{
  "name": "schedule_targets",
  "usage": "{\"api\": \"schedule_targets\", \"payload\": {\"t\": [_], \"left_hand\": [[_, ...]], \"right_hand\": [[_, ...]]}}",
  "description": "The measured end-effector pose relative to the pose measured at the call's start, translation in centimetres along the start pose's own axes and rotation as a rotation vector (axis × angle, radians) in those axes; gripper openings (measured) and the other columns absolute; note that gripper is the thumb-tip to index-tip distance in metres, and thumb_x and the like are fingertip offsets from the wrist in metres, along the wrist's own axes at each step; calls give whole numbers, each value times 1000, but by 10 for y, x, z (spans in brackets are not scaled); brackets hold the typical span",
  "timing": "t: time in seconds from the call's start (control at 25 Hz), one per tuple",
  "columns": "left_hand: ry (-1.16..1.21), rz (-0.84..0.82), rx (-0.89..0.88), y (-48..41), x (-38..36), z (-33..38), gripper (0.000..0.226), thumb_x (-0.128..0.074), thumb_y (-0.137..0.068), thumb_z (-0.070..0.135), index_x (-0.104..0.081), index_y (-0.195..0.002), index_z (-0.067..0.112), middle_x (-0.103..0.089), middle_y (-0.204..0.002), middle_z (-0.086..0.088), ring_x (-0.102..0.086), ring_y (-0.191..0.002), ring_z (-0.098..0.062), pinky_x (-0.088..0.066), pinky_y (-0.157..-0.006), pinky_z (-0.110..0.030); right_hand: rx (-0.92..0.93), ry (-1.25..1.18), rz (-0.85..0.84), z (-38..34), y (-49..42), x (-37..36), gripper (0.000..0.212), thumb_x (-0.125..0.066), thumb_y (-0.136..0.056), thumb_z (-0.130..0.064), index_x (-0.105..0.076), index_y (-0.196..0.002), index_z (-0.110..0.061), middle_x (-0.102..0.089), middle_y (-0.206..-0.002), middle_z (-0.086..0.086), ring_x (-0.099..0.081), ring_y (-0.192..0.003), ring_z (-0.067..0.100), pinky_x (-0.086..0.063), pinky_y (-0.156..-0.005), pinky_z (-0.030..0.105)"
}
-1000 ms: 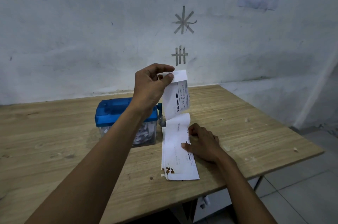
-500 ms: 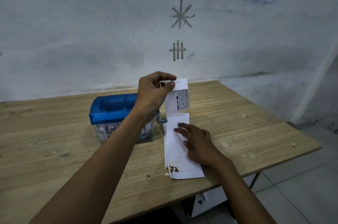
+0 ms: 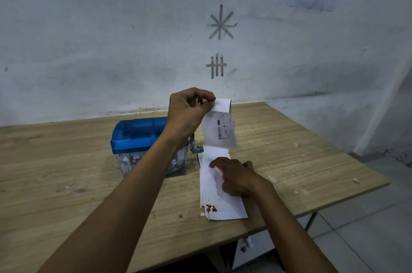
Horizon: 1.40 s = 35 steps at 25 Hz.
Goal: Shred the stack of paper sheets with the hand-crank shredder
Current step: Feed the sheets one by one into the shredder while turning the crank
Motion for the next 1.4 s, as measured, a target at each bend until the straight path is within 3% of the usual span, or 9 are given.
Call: {"api": "schedule_targets", "payload": {"t": [0.28, 0.4, 0.48, 0.56, 0.8, 0.96, 1.12, 1.2, 1.4], "left_hand": [[2, -85, 33, -3, 11, 8, 24, -73, -86, -5, -74, -83, 18, -73, -107, 1, -68, -93, -5, -54, -80, -14], [-8, -97, 108, 3, 16, -4, 21, -74, -85, -5, -74, -86, 17, -71, -112, -1, -68, -100, -14, -54, -74, -14], [-36, -115, 143, 5, 21, -8, 24, -77, -83, -4, -72, -93, 17, -68, -116, -2, -67, -100, -19, -55, -70, -15], [-82, -146, 181, 6, 24, -12, 36, -82, -79, -1, -66, -103, 21, -65, -118, -2, -66, -97, -22, -56, -71, -18], [-139, -69, 359, 5, 49, -24, 83, -87, -73, 0, -36, -133, 25, -61, -110, -3, -65, -99, -21, -53, -69, -24], [-148, -56, 430, 4, 68, -28, 96, -89, -71, 1, -31, -146, 20, -68, -107, -4, -68, -92, -18, -52, -70, -27], [-208, 15, 349, -1, 98, -20, 75, -88, -73, 6, -51, -138, 14, -73, -106, -6, -70, -92, -14, -48, -68, -21], [-226, 60, 309, -3, 117, -16, 66, -86, -75, 7, -57, -134, 14, -73, -110, -11, -71, -91, -14, -52, -71, -20], [-351, -30, 279, -5, 147, -25, 65, -81, -82, 5, -53, -139, 18, -76, -100, -7, -75, -83, -17, -58, -91, -37]], "right_hand": [[11, -129, 58, 3, 1, 17, 49, -55, -89, -14, -53, -131, -41, -46, -146, -8, -38, -137, 19, -21, -110, 42], [102, -801, 224, -6, 13, 46, 33, -60, -89, -32, -66, -122, -33, -62, -130, -7, -53, -122, 18, -40, -104, 40], [166, -1302, 211, -15, 16, 65, 57, -56, -80, -55, -68, -126, -23, -69, -119, -3, -55, -105, 15, -37, -91, 35], [130, -1469, 244, -16, 12, 84, 69, -48, -84, -68, -69, -125, -17, -73, -115, 1, -58, -99, 16, -32, -85, 36], [168, -1355, 428, -44, 3, 136, 10, -64, -96, -23, -68, -105, -20, -70, -107, 2, -63, -96, 16, -39, -76, 30], [210, -1226, 420, -65, -5, 150, 24, -65, -96, -24, -68, -119, -22, -72, -113, -1, -63, -101, 16, -37, -84, 36], [161, -1131, 406, -71, -4, 135, 30, -58, -100, -37, -68, -121, -18, -71, -115, -1, -63, -99, 7, -43, -74, 19], [87, -1005, 408, -64, -7, 118, 34, -59, -98, -44, -67, -117, -18, -67, -113, -4, -60, -109, 13, -43, -81, 24], [-72, -829, 283, -62, -10, 77, 60, -53, -89, -69, -61, -117, -17, -61, -106, -6, -56, -100, 12, -43, -76, 30]]}}
Point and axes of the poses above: each hand's wrist, its own y-axis away from the middle knuckle, its own x-axis out of the back of the hand, z = x × y, the point moved 8 cm from there along -y, towards the middle knuckle
